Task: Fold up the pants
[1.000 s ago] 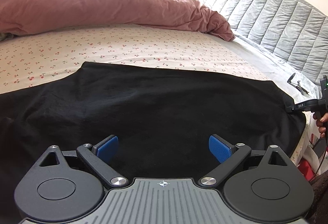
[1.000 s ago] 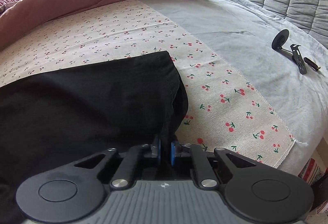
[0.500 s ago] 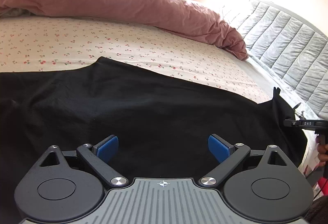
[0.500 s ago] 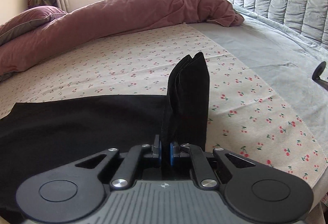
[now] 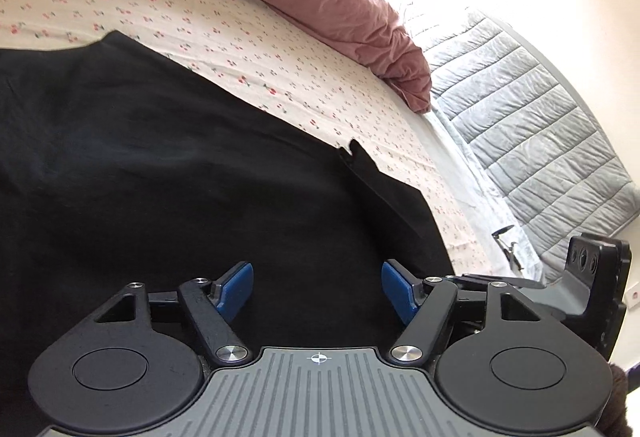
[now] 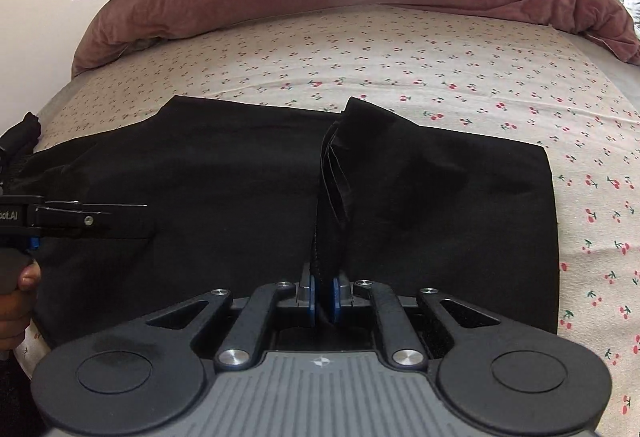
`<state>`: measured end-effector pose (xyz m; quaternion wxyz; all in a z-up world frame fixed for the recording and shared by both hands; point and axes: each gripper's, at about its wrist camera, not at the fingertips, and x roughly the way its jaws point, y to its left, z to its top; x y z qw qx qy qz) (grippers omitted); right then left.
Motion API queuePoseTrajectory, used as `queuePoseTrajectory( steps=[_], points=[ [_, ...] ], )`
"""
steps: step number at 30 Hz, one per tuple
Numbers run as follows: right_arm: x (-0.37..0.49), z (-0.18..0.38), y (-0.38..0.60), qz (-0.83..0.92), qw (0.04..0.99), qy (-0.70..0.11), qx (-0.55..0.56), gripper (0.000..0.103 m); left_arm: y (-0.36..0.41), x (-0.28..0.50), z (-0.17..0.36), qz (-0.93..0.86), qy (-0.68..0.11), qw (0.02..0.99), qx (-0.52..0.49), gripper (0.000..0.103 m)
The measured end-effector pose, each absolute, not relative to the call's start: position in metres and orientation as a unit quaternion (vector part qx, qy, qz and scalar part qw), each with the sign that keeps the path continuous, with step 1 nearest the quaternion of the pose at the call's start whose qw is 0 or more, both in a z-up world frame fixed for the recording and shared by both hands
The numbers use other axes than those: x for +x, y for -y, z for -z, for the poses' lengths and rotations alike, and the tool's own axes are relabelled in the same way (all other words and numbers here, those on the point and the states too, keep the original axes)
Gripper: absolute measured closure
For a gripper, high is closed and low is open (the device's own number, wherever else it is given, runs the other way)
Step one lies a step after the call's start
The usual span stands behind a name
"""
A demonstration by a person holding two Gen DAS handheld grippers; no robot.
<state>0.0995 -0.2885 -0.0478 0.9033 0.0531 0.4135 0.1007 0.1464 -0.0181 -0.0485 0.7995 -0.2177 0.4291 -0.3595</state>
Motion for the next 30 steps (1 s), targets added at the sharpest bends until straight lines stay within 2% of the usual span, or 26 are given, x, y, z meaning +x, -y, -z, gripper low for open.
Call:
queuePoseTrajectory(
  steps=[6, 9, 13, 16, 20, 24, 26, 30],
  points=[
    [0.105, 0.049, 0.287, -0.137, 0.891, -0.422, 0.093, 0.086, 0.051, 0.173, 0.061, 0.383, -0.465, 0.755, -0.259, 0.036],
    [0.106, 0.052, 0.289, -0.153, 0.882, -0.431, 0.112, 0.085, 0.065, 0.180, 0.071, 0.399, -0.475, 0.733, -0.277, 0.041],
    [0.101, 0.051, 0.290, -0.170, 0.877, -0.432, 0.124, 0.085, 0.077, 0.186, 0.078, 0.404, -0.485, 0.720, -0.289, 0.055],
    [0.096, 0.050, 0.288, -0.185, 0.873, -0.433, 0.128, 0.084, 0.084, 0.187, 0.080, 0.407, -0.483, 0.719, -0.290, 0.058],
    [0.091, 0.045, 0.285, -0.225, 0.862, -0.434, 0.137, 0.072, 0.083, 0.183, 0.080, 0.402, -0.476, 0.731, -0.279, 0.066],
    [0.084, 0.039, 0.286, -0.253, 0.856, -0.427, 0.146, 0.069, 0.082, 0.180, 0.078, 0.396, -0.469, 0.744, -0.263, 0.075],
    [0.081, 0.037, 0.287, -0.274, 0.848, -0.427, 0.155, 0.065, 0.083, 0.181, 0.077, 0.394, -0.466, 0.748, -0.259, 0.077],
    [0.076, 0.029, 0.289, -0.293, 0.848, -0.413, 0.159, 0.064, 0.081, 0.181, 0.073, 0.384, -0.463, 0.759, -0.247, 0.080]
  ],
)
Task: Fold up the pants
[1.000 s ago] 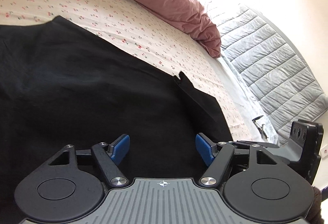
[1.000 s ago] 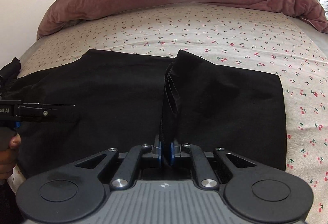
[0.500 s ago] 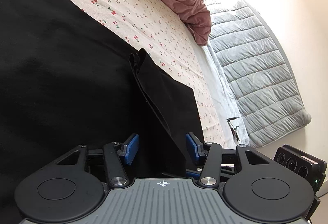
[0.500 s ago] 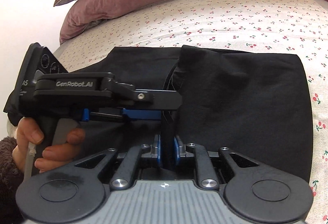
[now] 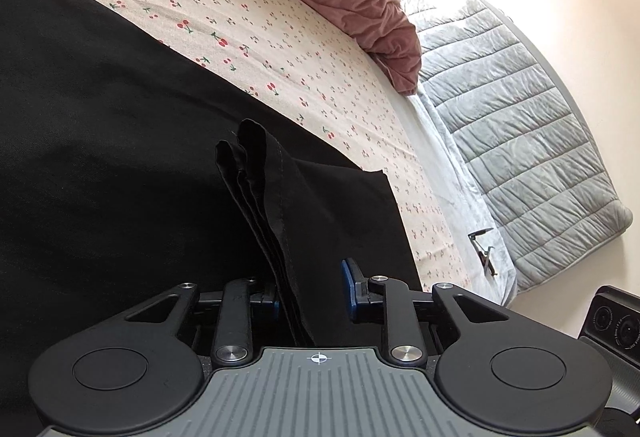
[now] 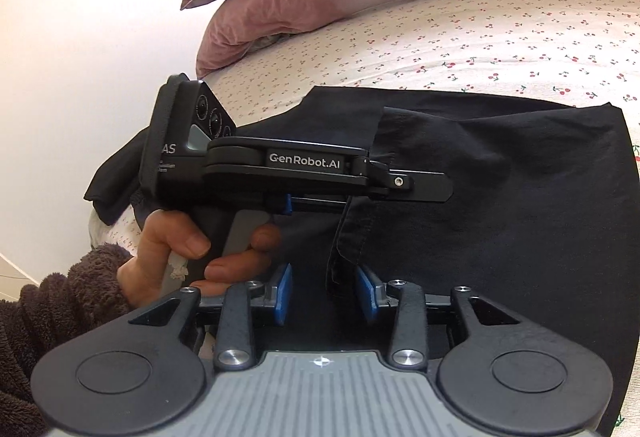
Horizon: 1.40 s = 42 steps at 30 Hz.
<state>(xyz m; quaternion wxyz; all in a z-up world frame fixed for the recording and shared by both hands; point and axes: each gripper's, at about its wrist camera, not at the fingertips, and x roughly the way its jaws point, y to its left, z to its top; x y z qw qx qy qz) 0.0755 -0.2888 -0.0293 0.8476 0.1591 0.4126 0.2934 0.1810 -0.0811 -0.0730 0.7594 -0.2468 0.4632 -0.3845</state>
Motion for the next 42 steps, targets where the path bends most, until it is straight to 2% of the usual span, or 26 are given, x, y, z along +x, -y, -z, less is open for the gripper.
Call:
queuePoseTrajectory(
  steps=[9, 12, 14, 20, 22, 27, 31, 33, 36, 42],
  points=[
    [0.074, 0.028, 0.316, -0.241, 0.869, -0.398, 0.167, 0.058, 0.067, 0.166, 0.065, 0.364, -0.459, 0.781, -0.215, 0.082],
    [0.072, 0.025, 0.323, -0.240, 0.871, -0.387, 0.182, 0.055, 0.067, 0.162, 0.063, 0.352, -0.450, 0.796, -0.201, 0.087],
    [0.072, 0.024, 0.323, -0.233, 0.875, -0.384, 0.180, 0.055, 0.068, 0.163, 0.062, 0.339, -0.448, 0.805, -0.190, 0.096],
    [0.071, 0.030, 0.323, -0.216, 0.875, -0.402, 0.162, 0.056, 0.068, 0.160, 0.060, 0.332, -0.438, 0.817, -0.175, 0.099],
    [0.071, 0.034, 0.321, -0.232, 0.866, -0.411, 0.164, 0.060, 0.069, 0.161, 0.060, 0.332, -0.436, 0.818, -0.172, 0.099],
    [0.071, 0.051, 0.287, -0.305, 0.821, -0.455, 0.161, 0.060, 0.070, 0.163, 0.060, 0.330, -0.435, 0.820, -0.171, 0.099],
    [0.067, 0.044, 0.273, -0.323, 0.825, -0.444, 0.132, 0.060, 0.069, 0.161, 0.057, 0.325, -0.426, 0.830, -0.155, 0.100],
    [0.069, 0.039, 0.283, -0.302, 0.838, -0.433, 0.138, 0.057, 0.064, 0.159, 0.054, 0.318, -0.421, 0.838, -0.141, 0.102],
    [0.075, 0.037, 0.301, -0.243, 0.860, -0.424, 0.145, 0.044, 0.055, 0.161, 0.046, 0.302, -0.418, 0.848, -0.120, 0.102],
    [0.085, 0.049, 0.300, -0.179, 0.873, -0.439, 0.112, 0.041, 0.018, 0.173, 0.033, 0.263, -0.428, 0.859, -0.099, 0.102]
  ],
)
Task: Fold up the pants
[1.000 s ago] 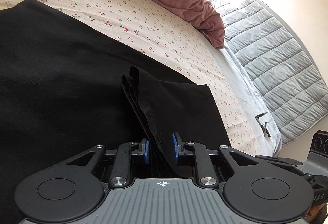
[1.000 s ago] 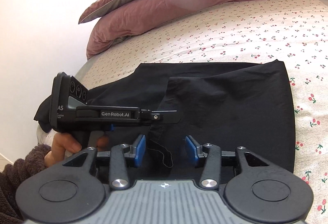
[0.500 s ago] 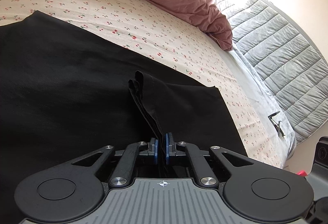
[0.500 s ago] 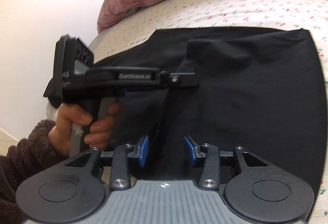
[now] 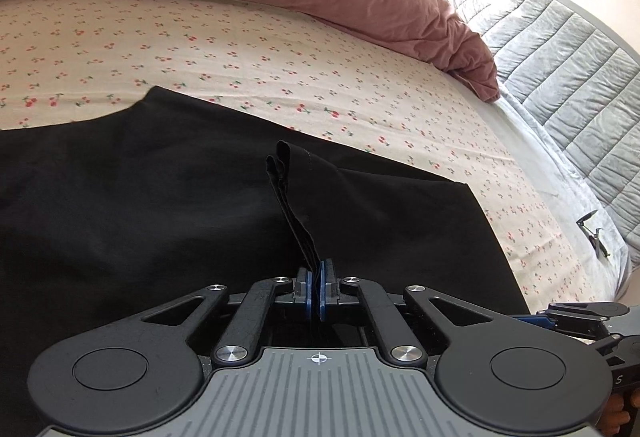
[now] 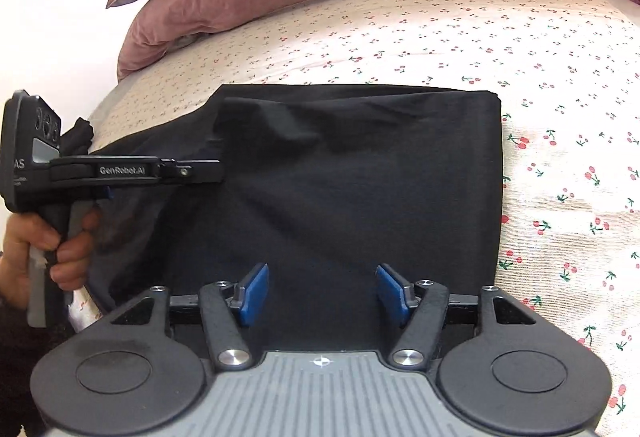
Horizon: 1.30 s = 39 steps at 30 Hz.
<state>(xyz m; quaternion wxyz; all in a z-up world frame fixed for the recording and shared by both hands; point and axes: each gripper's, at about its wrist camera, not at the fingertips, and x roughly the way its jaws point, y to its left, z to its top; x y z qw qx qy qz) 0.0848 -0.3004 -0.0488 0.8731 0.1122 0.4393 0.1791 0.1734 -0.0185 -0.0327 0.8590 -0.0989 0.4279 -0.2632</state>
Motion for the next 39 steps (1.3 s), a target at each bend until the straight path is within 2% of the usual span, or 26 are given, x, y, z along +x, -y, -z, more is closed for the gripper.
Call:
queuePoseTrajectory(
  steps=[4, 16, 18, 20, 24, 28, 29, 30, 32, 33, 34, 39],
  points=[
    [0.085, 0.046, 0.282, -0.191, 0.879, -0.431, 0.074, 0.035, -0.014, 0.178, 0.022, 0.231, -0.426, 0.870, -0.088, 0.102],
    [0.104, 0.047, 0.237, -0.229, 0.877, -0.421, 0.024, 0.031, -0.137, 0.176, 0.000, 0.150, -0.415, 0.894, -0.076, 0.103],
    [0.104, 0.047, 0.233, -0.231, 0.878, -0.420, 0.019, 0.026, -0.157, 0.174, -0.004, 0.120, -0.408, 0.903, -0.063, 0.103],
    [0.104, 0.047, 0.229, -0.230, 0.879, -0.417, 0.008, 0.026, -0.182, 0.172, -0.009, 0.093, -0.403, 0.908, -0.058, 0.103],
    [0.107, 0.047, 0.217, -0.238, 0.878, -0.414, 0.000, 0.025, -0.224, 0.173, -0.008, 0.083, -0.417, 0.899, -0.104, 0.103],
    [0.111, 0.047, 0.211, -0.236, 0.878, -0.416, 0.003, 0.025, -0.242, 0.164, 0.003, 0.118, -0.418, 0.877, -0.204, 0.103],
    [0.111, 0.048, 0.211, -0.234, 0.879, -0.416, 0.006, 0.025, -0.237, 0.163, 0.006, 0.141, -0.419, 0.868, -0.226, 0.100],
    [0.112, 0.048, 0.209, -0.233, 0.879, -0.417, 0.008, 0.024, -0.233, 0.162, 0.009, 0.161, -0.421, 0.861, -0.236, 0.093],
    [0.111, 0.048, 0.209, -0.231, 0.879, -0.417, 0.010, 0.024, -0.216, 0.163, 0.014, 0.189, -0.435, 0.849, -0.234, 0.074],
    [0.111, 0.048, 0.208, -0.231, 0.879, -0.416, 0.010, 0.024, -0.208, 0.164, 0.017, 0.194, -0.445, 0.845, -0.226, 0.060],
    [0.110, 0.048, 0.208, -0.231, 0.880, -0.416, 0.010, 0.024, -0.200, 0.166, 0.020, 0.200, -0.452, 0.841, -0.219, 0.055],
    [0.108, 0.048, 0.209, -0.228, 0.880, -0.416, 0.011, 0.024, -0.178, 0.176, 0.039, 0.199, -0.471, 0.833, -0.210, 0.055]
  ],
)
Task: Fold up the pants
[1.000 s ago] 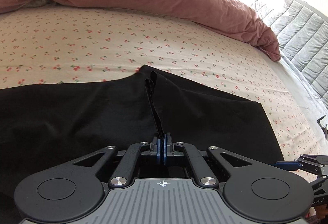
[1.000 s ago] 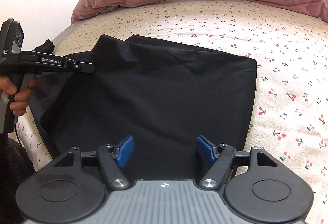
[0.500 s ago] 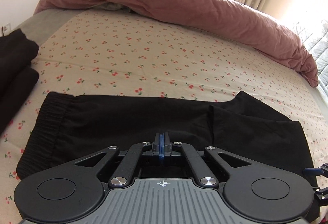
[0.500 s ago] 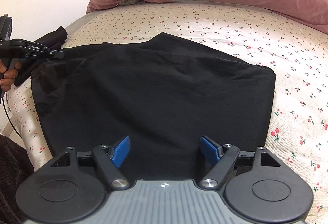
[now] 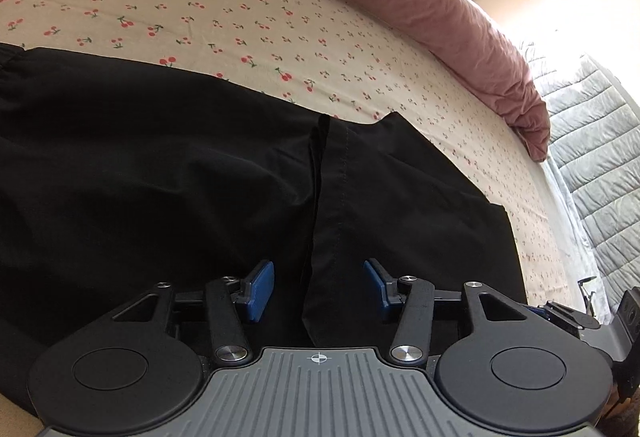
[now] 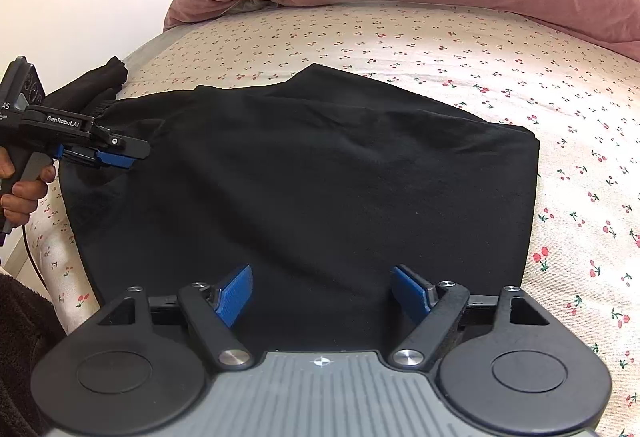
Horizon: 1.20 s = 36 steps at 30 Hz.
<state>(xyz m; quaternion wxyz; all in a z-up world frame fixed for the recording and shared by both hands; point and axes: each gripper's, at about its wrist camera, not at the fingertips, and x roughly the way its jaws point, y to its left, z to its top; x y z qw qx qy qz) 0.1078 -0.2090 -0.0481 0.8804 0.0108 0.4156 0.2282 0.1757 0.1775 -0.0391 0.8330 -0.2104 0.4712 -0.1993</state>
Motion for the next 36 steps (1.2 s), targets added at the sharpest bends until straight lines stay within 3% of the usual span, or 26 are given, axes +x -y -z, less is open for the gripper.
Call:
queuePoseTrajectory(
  steps=[8, 9, 11, 12, 22, 36],
  points=[
    [0.109, 0.048, 0.212, -0.224, 0.881, -0.417, 0.019, 0.024, -0.165, 0.180, 0.047, 0.211, -0.460, 0.827, -0.244, 0.061],
    [0.109, 0.048, 0.212, -0.223, 0.881, -0.417, 0.020, 0.024, -0.163, 0.178, 0.046, 0.210, -0.455, 0.832, -0.240, 0.068],
    [0.109, 0.048, 0.212, -0.220, 0.881, -0.418, 0.024, 0.024, -0.160, 0.176, 0.047, 0.208, -0.453, 0.835, -0.231, 0.097],
    [0.109, 0.048, 0.213, -0.217, 0.882, -0.417, 0.025, 0.024, -0.158, 0.175, 0.048, 0.197, -0.453, 0.840, -0.225, 0.103],
    [0.111, 0.046, 0.229, -0.199, 0.889, -0.409, 0.058, 0.025, -0.174, 0.165, 0.011, 0.150, -0.414, 0.882, -0.167, 0.103],
    [0.111, 0.046, 0.225, -0.212, 0.887, -0.406, 0.059, 0.024, -0.289, 0.166, -0.018, -0.010, -0.389, 0.911, -0.136, 0.103]
  ],
)
